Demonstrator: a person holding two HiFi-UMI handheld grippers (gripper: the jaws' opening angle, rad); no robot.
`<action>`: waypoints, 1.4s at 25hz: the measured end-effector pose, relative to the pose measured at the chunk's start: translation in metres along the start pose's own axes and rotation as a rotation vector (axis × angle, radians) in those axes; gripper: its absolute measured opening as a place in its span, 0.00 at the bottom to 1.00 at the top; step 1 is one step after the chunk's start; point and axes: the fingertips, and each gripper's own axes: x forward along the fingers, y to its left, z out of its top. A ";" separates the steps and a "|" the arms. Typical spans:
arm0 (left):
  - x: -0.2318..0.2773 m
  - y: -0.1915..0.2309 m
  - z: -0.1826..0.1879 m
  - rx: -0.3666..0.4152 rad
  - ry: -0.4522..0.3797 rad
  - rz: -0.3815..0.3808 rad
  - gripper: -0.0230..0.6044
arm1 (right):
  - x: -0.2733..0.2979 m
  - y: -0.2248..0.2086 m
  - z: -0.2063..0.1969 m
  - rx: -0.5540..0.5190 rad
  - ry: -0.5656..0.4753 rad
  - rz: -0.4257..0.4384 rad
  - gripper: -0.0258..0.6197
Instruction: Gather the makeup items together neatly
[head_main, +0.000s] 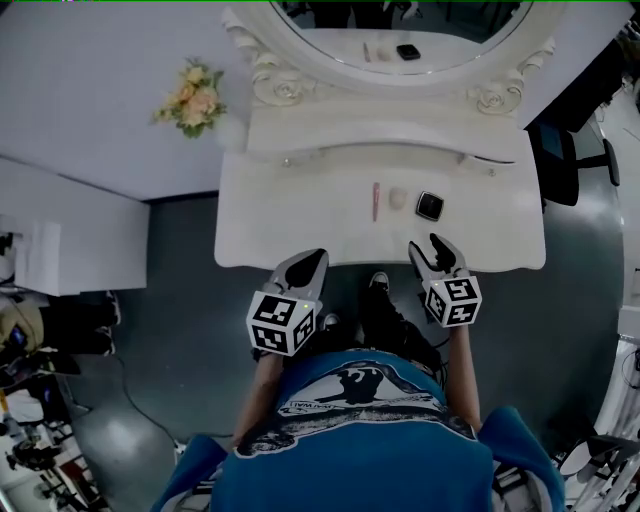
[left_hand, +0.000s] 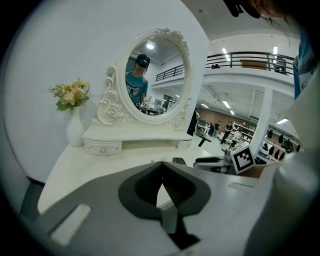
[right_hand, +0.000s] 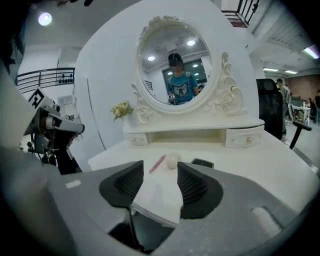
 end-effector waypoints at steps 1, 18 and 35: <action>-0.006 0.000 -0.002 0.002 -0.005 -0.007 0.06 | -0.004 0.013 0.004 -0.003 -0.016 0.008 0.36; -0.098 -0.021 -0.060 0.050 -0.008 -0.135 0.06 | -0.063 0.182 0.019 -0.046 -0.162 0.121 0.23; -0.136 -0.043 -0.086 0.075 -0.032 -0.201 0.06 | -0.104 0.233 -0.005 -0.007 -0.193 0.119 0.03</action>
